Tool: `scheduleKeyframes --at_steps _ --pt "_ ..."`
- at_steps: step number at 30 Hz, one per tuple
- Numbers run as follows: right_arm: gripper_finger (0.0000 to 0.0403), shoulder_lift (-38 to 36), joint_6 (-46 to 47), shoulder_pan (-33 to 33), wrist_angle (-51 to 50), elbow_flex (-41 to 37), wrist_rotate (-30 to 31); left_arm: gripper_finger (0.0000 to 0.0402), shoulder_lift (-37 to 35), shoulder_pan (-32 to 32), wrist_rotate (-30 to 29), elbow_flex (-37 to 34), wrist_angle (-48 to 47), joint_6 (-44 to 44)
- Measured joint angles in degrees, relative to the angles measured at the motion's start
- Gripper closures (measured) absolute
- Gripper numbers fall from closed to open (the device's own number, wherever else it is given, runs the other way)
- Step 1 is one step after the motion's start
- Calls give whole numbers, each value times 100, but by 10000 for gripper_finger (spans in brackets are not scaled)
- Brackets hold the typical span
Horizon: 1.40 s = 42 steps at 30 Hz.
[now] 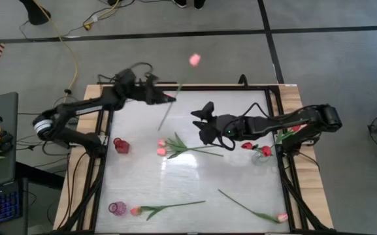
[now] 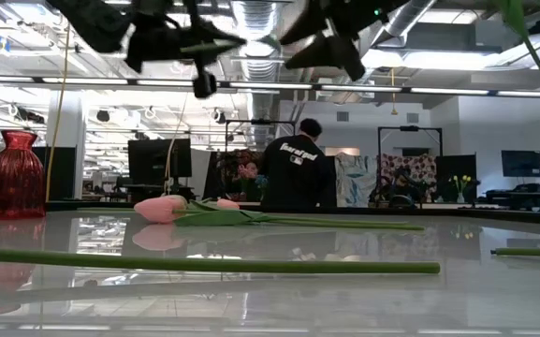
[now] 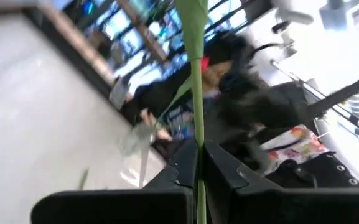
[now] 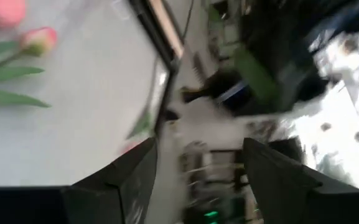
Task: Sort flowers into vase by color
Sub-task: Put the top right pink flower into the red flower vase
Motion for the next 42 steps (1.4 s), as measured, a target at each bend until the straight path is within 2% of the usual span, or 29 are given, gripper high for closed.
scheduleKeyframes --at_steps 4,8,10,13,18,22,26,30,37,42 --pt "138 -156 1129 -2 -595 0 -45 401 -1022 319 49 1 -388 553" --pt "138 -192 2040 -30 -810 0 -587 401 -2243 335 -251 2 -1641 2000" --pt "138 -191 2387 -71 -814 0 -991 401 -2860 179 -761 4 -2493 2886" --pt "138 -181 2747 -140 -793 -2 -1499 401 -3737 -153 -1837 -119 -3453 3840" --pt "138 -179 2908 -205 -764 -2 -1695 401 -5067 -570 -3549 -696 -3837 4177" --pt "138 -179 2908 -205 -657 -2 -1698 401 -5842 -655 -4130 -1309 -3832 4163" --pt "138 -179 2912 -205 -442 -2 -1700 401 -6330 -657 -4237 -1855 -3654 4008" --pt "138 -179 2963 -205 -363 -2 -1700 401 -6693 -657 -4057 -2266 -3590 3870" --pt "138 -176 3093 -243 -316 -2 -1701 401 -7157 -659 -3263 -2315 -4161 4124" --pt "138 -176 3211 -243 -326 -2 -1700 401 -7513 -659 -3132 -2313 -4952 4423"
